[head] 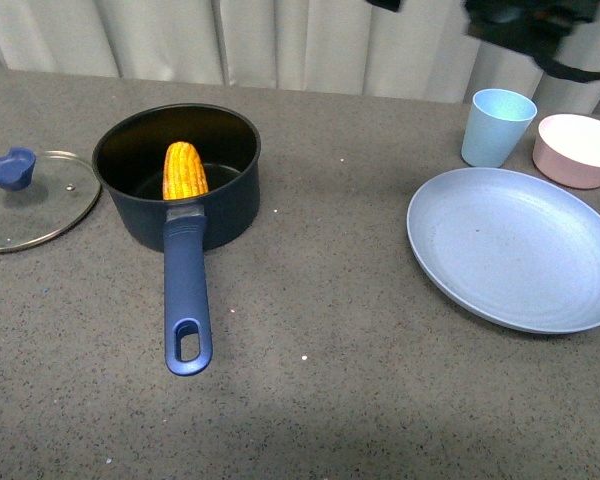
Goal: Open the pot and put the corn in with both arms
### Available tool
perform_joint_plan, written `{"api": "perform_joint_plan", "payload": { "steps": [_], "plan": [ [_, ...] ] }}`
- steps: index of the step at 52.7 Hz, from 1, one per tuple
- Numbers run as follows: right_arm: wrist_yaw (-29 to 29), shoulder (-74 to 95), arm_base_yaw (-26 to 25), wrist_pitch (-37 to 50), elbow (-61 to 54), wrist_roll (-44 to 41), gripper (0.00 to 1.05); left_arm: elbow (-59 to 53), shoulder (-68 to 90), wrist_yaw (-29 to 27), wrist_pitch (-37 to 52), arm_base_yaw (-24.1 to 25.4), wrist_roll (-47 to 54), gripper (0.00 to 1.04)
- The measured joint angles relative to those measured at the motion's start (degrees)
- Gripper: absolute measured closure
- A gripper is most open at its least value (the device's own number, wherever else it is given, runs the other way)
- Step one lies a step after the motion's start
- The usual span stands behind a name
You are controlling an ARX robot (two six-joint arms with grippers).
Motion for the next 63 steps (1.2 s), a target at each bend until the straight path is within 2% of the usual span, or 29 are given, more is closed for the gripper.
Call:
{"api": "perform_joint_plan", "payload": {
  "steps": [11,23,35,36,38,41,42,44,49,61,63],
  "plan": [
    [15.2,-15.9,-4.5,11.8,-22.5,-7.6,0.09,0.0,0.0,0.0,0.0,0.0,0.0,0.06],
    [22.3,-31.5,-8.7,15.3,-39.8,-9.2,0.09,0.0,0.0,0.0,0.0,0.0,0.0,0.06],
    [25.2,-44.4,-11.5,15.5,-51.2,-9.8,0.09,0.0,0.0,0.0,0.0,0.0,0.0,0.06],
    [24.0,-45.0,-12.1,16.5,-52.4,-10.0,0.10,0.0,0.0,0.0,0.0,0.0,0.0,0.06],
    [15.9,-45.0,-14.8,25.0,-56.2,-12.3,0.16,0.0,0.0,0.0,0.0,0.0,0.0,0.06],
    [6.9,-45.0,-17.3,34.6,-60.5,-14.8,0.25,0.0,0.0,0.0,0.0,0.0,0.0,0.06],
    [6.2,-45.0,-17.6,36.1,-61.2,-15.0,0.27,0.0,-0.1,0.0,0.0,0.0,0.0,0.06],
    [1.4,-46.1,-18.3,40.2,-63.2,-16.3,0.34,0.0,0.0,0.0,0.0,0.0,0.0,0.06],
    [-1.4,-49.8,-18.5,40.6,-64.2,-17.6,0.48,0.0,0.0,0.0,0.0,0.0,0.0,0.06],
    [-1.5,-58.6,-18.8,34.0,-66.6,-18.6,0.84,0.0,0.0,0.0,0.0,0.0,0.0,0.06],
    [-1.5,-60.9,-18.8,32.2,-67.0,-18.6,0.93,0.0,0.0,0.0,0.0,0.0,0.0,0.06]
  ]
}}
